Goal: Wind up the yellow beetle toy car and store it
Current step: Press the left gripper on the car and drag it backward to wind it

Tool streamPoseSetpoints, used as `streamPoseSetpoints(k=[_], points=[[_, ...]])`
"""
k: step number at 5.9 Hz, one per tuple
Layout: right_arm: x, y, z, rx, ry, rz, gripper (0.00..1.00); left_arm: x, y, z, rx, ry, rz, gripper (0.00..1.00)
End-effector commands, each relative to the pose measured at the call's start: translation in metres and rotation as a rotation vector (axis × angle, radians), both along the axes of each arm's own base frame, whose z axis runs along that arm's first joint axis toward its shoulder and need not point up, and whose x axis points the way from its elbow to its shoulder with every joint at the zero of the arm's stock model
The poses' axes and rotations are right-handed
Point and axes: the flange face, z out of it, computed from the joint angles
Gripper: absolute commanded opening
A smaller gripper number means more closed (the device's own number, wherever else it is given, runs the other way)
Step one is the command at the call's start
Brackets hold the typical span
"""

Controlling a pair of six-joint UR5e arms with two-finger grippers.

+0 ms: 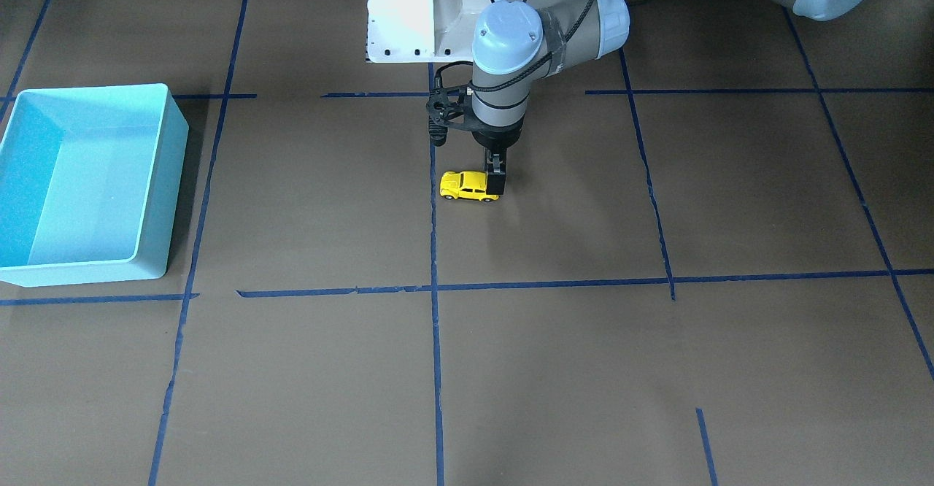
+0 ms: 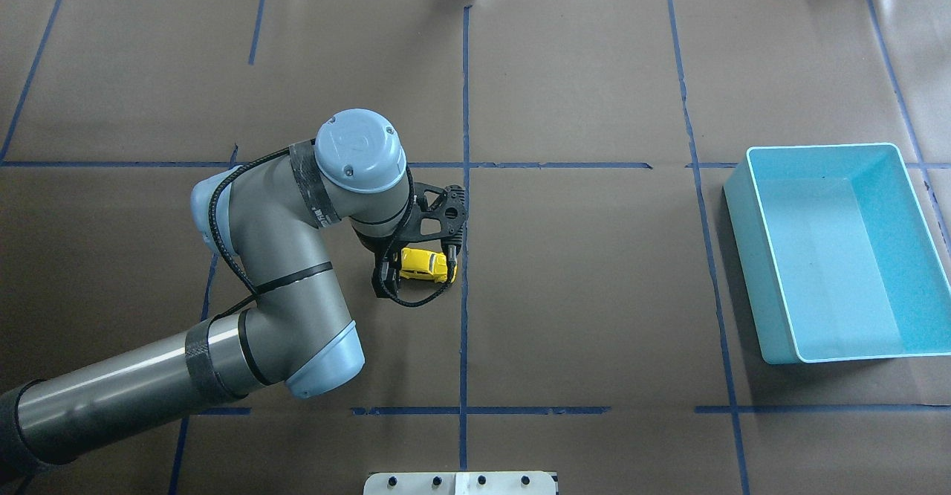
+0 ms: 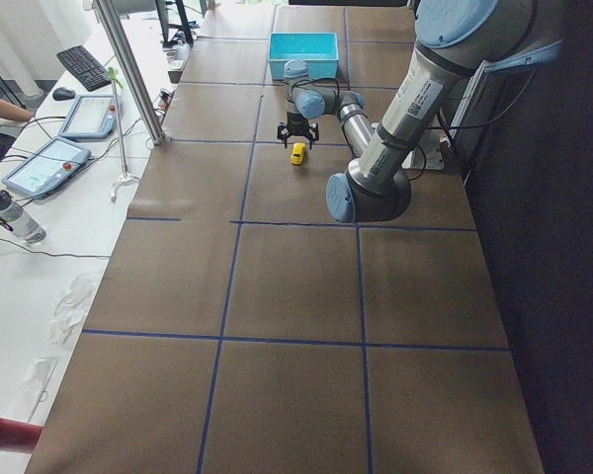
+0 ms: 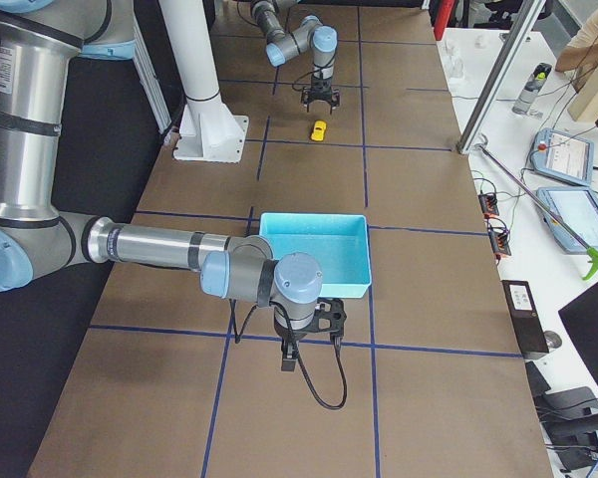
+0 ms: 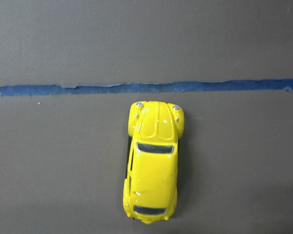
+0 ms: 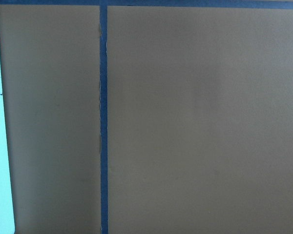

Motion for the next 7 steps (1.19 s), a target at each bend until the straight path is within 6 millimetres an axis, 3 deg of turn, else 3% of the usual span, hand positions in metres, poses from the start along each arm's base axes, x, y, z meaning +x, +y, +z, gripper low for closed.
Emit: streamPoseSetpoints(k=[1, 5, 7], points=[[0.0, 0.0, 0.0, 0.0, 0.0, 0.0, 1.0, 0.015, -0.005, 0.009, 0.005, 0.001, 0.003, 1.0], [0.0, 0.0, 0.001, -0.003, 0.0, 0.0, 1.0, 0.029, -0.013, 0.01, 0.01, 0.002, 0.001, 1.0], [0.0, 0.0, 0.001, -0.003, 0.0, 0.0, 1.0, 0.044, -0.007, 0.012, 0.008, 0.003, 0.014, 1.0]])
